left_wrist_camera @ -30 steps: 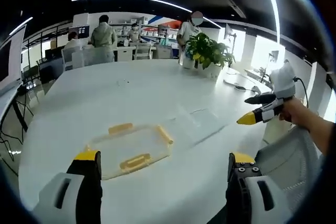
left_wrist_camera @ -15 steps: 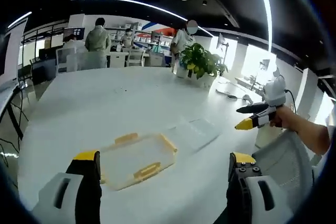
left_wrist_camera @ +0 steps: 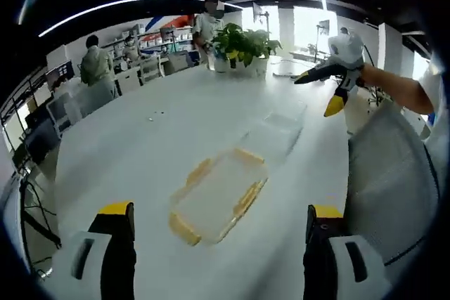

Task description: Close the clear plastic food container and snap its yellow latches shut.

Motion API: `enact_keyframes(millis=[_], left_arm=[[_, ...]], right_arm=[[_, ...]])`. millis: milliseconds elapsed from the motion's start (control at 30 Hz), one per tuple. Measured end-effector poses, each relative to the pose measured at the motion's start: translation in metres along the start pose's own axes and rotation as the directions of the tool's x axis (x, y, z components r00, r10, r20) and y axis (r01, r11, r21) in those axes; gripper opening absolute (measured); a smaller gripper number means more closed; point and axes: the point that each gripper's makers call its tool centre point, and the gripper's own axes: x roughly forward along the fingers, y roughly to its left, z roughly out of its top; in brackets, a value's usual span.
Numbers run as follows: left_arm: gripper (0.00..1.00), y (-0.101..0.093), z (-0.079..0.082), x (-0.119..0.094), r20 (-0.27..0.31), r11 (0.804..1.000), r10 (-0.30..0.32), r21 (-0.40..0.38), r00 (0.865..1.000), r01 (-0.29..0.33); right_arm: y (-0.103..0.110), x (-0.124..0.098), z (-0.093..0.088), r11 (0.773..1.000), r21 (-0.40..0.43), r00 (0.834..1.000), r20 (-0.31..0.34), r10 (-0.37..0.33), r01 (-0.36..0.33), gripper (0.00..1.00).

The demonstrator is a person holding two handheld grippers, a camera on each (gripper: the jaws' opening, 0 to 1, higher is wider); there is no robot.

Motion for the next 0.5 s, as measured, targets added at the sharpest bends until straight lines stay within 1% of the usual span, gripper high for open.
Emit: enact_keyframes(millis=[33,67,100,167,200,233,267,300,333,400,467,500], left_arm=[[0.99,0.002,0.0,0.001,-0.008,1.0,0.005,0.021,1.0,-0.004],[0.99,0.006,0.001,0.003,-0.002,0.999,0.014,0.048,1.0,-0.013],[0.99,0.007,0.001,0.006,-0.005,0.996,0.007,0.087,1.0,-0.006],[0.99,0.006,-0.001,0.008,-0.022,0.99,-0.022,0.137,1.0,0.024],[0.99,0.003,-0.001,0.009,-0.023,0.988,-0.049,0.144,0.999,0.052],[0.99,-0.003,-0.001,0.01,-0.022,0.983,-0.103,0.149,0.994,0.105],[0.99,-0.005,-0.003,0.01,-0.035,0.983,-0.129,0.126,0.991,0.132],[0.99,0.0,-0.001,0.01,-0.036,0.987,-0.117,0.104,0.992,0.121],[0.99,0.003,-0.001,0.011,-0.04,0.988,-0.114,0.102,0.993,0.118],[0.99,0.009,-0.003,0.01,-0.058,0.986,-0.112,0.119,0.992,0.119],[0.97,0.011,-0.008,0.01,-0.101,0.98,-0.132,0.134,0.986,0.145],[0.97,0.01,-0.012,0.01,-0.133,0.976,-0.15,0.139,0.98,0.168]], right_arm=[[0.003,0.003,0.002,1.0,-0.025,1.0,-0.009,0.017,-0.017,0.89],[0.005,0.009,0.006,0.997,-0.067,0.999,-0.018,0.036,-0.037,0.89],[0.007,0.012,0.007,0.994,-0.093,0.998,-0.032,0.046,-0.049,0.89],[0.013,0.019,0.009,0.986,-0.142,0.994,-0.065,0.082,-0.091,0.9],[0.015,0.022,0.01,0.983,-0.152,0.993,-0.075,0.089,-0.1,0.91],[0.015,0.025,0.011,0.979,-0.17,0.991,-0.091,0.094,-0.109,0.92],[0.016,0.027,0.014,0.976,-0.181,0.99,-0.092,0.102,-0.118,0.92],[0.017,0.029,0.017,0.973,-0.192,0.989,-0.098,0.114,-0.131,0.93],[0.018,0.03,0.018,0.969,-0.203,0.987,-0.102,0.125,-0.143,0.93],[0.019,0.034,0.024,0.963,-0.215,0.985,-0.103,0.142,-0.161,0.93],[0.021,0.037,0.027,0.956,-0.229,0.981,-0.112,0.16,-0.183,0.94],[0.022,0.038,0.026,0.949,-0.239,0.976,-0.129,0.177,-0.204,0.95]])
